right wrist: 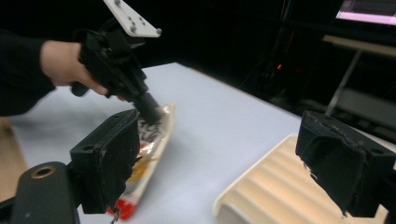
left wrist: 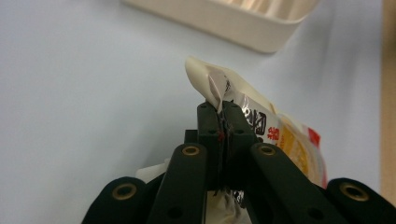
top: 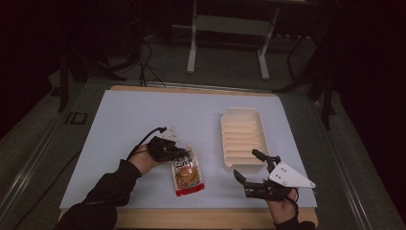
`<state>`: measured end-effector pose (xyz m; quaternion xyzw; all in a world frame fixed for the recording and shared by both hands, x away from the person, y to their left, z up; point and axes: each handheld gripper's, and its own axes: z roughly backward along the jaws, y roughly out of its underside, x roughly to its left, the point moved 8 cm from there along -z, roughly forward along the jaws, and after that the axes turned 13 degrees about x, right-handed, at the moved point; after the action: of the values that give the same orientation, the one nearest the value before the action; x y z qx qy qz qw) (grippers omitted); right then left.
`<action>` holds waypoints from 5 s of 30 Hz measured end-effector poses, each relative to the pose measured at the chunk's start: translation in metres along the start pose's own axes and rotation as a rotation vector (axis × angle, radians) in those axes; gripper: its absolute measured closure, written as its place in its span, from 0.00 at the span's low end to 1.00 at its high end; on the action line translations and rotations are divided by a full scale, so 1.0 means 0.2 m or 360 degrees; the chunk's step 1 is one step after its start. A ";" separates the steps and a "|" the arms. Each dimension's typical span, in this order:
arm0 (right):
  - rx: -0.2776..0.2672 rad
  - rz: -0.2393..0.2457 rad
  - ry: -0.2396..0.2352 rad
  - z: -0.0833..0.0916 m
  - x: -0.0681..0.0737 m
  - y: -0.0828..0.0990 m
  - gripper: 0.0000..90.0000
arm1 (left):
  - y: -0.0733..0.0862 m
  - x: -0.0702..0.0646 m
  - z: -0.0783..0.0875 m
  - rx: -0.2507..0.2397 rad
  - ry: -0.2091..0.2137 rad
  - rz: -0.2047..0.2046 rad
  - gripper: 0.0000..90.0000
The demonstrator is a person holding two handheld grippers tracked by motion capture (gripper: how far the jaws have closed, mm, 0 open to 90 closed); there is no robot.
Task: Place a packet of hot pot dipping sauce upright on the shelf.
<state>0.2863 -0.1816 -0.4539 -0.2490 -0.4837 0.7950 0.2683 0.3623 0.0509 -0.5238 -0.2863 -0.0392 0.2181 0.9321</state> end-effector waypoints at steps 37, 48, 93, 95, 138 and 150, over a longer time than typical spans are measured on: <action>0.0123 -0.0054 -0.0563 -0.17 0.26 -0.16 0.31 | -0.14 -0.29 0.38 -0.0252 0.0073 -0.0525 0.98; 0.0322 -0.0082 -0.0708 -0.31 0.32 -0.13 0.63 | -0.18 -0.32 0.37 -0.0232 0.0048 -0.0532 0.98; 0.0260 -0.0150 -0.0605 -0.21 -0.01 -0.30 0.99 | -0.12 -0.22 0.66 -0.0682 0.0036 -0.0051 0.32; 0.0239 -0.0148 -0.0586 -0.20 -0.05 -0.33 0.99 | -0.09 -0.21 0.65 -0.0675 0.0028 -0.0035 0.27; 0.0466 -0.0260 -0.0626 -0.49 -0.47 0.00 0.99 | 0.22 -0.17 0.29 -0.0650 0.0114 0.0220 0.01; 0.0561 -0.0400 -0.0552 -0.43 -0.54 0.08 0.87 | 0.23 -0.16 0.30 -0.0658 0.0095 0.0240 0.01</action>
<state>0.4185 -0.2045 -0.4889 0.0031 -0.4038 0.8581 0.3171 0.3049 0.1019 -0.4982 -0.4798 -0.0340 0.2661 0.8354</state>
